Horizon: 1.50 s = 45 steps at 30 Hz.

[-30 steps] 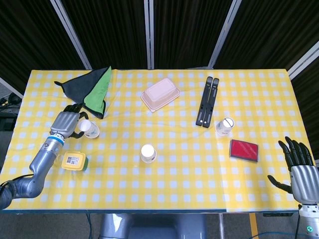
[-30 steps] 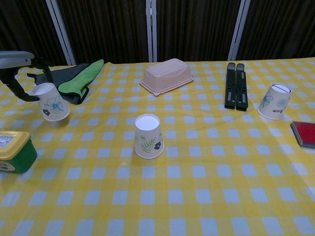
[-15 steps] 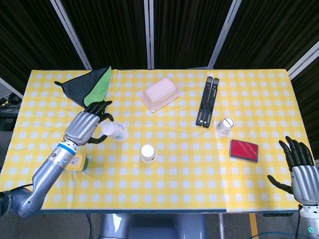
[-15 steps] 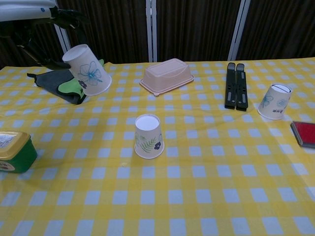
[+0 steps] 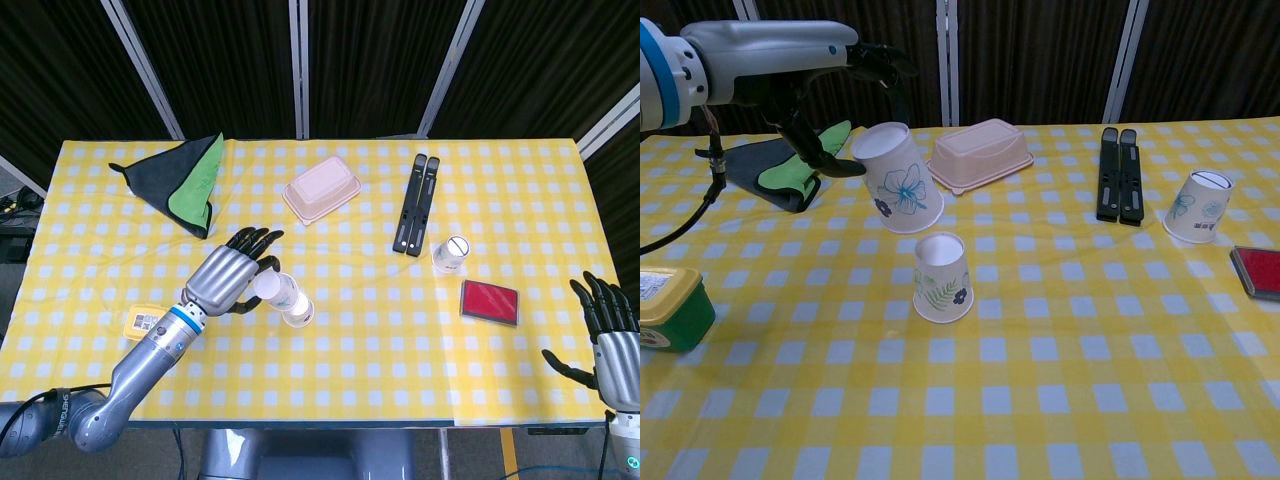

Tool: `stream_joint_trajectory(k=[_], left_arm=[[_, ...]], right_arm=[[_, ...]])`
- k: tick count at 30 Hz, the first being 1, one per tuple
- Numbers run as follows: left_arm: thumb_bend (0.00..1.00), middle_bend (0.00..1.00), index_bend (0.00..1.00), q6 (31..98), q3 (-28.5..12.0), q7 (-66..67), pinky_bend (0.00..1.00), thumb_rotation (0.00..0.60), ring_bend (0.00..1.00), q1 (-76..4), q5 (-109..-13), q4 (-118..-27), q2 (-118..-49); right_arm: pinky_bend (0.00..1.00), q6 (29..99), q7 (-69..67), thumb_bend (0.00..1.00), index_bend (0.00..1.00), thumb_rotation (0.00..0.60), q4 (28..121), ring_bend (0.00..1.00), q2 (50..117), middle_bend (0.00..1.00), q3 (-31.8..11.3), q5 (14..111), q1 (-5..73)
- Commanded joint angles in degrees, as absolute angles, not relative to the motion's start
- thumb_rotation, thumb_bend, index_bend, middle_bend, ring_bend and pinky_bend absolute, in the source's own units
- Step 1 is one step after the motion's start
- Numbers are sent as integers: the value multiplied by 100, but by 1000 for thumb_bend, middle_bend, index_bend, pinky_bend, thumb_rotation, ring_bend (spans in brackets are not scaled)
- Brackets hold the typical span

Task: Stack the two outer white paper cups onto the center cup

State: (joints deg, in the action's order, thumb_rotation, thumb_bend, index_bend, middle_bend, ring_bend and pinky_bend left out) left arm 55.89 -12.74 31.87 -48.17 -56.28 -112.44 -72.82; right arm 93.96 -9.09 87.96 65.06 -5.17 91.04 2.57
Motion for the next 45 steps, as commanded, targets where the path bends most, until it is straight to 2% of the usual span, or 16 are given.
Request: stream_joint_trajectory(k=[1,20,25,30,32,38,45], left_arm=[[337,0,434,5591,-1227,3417,63,600,0,-4997,-5323,-11257,-7441],[337,0,412,5976,-1032,4387,60,600,0,-5638,-4375,-10816,-8263],[336,0,313,5998,-945,4485,52,600,0,-5760,-4261,-10617,-8494],[298,0,75,6046,-882,4497,12,600,0,-5787,-4130,-10613,-8516],[268,0,14,6074,-860,4462,2,600,0,-5769,-4154,-10631,-8468],[242,0,0,6414,-676,3885,0,600,0,-5328,-4752,-10889,-8126],[242,0,0,7617,60,3117,0,600,0,-4199,-6410,-11101,-7487]], right_arm=[[0,9395,-948,11,69,600,8791,0,6490,0,-525,9093,256],[0,9448,-1204,12,68,600,8803,0,6416,0,-554,9081,230],[0,9434,-1209,11,68,600,8810,0,6406,0,-537,9100,231],[0,9426,-1203,12,68,600,8828,0,6384,0,-533,9091,223],[0,9419,-1199,12,68,600,8832,0,6383,0,-537,9077,222],[0,9292,-1186,11,69,600,8773,0,6403,0,-546,8983,256],[0,8997,-1096,11,72,600,8693,0,6482,0,-598,8752,359]])
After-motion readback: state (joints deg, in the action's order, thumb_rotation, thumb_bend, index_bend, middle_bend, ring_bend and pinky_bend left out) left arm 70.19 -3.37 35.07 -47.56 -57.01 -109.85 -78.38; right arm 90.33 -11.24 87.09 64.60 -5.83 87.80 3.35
